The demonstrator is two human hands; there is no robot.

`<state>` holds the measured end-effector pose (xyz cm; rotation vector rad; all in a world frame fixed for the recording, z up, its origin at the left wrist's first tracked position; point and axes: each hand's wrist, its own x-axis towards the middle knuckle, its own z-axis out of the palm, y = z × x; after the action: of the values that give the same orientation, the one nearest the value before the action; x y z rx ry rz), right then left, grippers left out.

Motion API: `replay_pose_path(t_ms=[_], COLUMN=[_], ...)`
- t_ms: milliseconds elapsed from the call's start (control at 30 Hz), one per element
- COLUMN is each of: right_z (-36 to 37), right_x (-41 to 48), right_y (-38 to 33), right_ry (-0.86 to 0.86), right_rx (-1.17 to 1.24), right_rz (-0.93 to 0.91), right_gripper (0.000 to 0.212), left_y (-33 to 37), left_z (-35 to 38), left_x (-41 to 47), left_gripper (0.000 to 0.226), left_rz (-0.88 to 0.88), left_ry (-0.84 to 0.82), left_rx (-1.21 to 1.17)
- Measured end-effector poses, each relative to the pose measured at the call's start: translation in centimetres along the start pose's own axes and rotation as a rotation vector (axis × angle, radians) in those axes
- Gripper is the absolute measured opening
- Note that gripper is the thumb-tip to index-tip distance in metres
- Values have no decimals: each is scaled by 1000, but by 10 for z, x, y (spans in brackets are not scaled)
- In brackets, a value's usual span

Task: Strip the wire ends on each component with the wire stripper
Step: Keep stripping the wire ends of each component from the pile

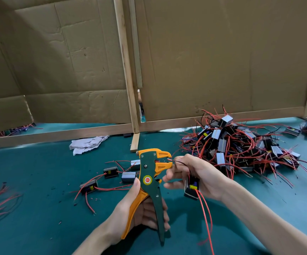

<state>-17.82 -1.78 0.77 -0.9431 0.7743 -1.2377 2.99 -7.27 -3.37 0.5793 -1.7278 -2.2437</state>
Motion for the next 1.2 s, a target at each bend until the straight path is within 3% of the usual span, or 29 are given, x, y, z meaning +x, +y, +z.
replay_pose_path(t_ms=[267,500,800,1200], right_z=[8,9,5,9], right_x=[-1,-1,0,-1], right_y=[-1,-1,-4,-2], right_ry=[48,56,70,120], right_rx=[31,15,37,-24], right_rz=[-10,9,-118,-136], right_gripper=[46,31,27,25], left_y=[-5,-16,-3,-5], left_z=[3,16,11,9], left_x=[-1,2,0,2], left_gripper=[84,84,86,88], left_rz=[39,97,143,55], left_ry=[76,352,195,96], left_rx=[8,20,-164,-77])
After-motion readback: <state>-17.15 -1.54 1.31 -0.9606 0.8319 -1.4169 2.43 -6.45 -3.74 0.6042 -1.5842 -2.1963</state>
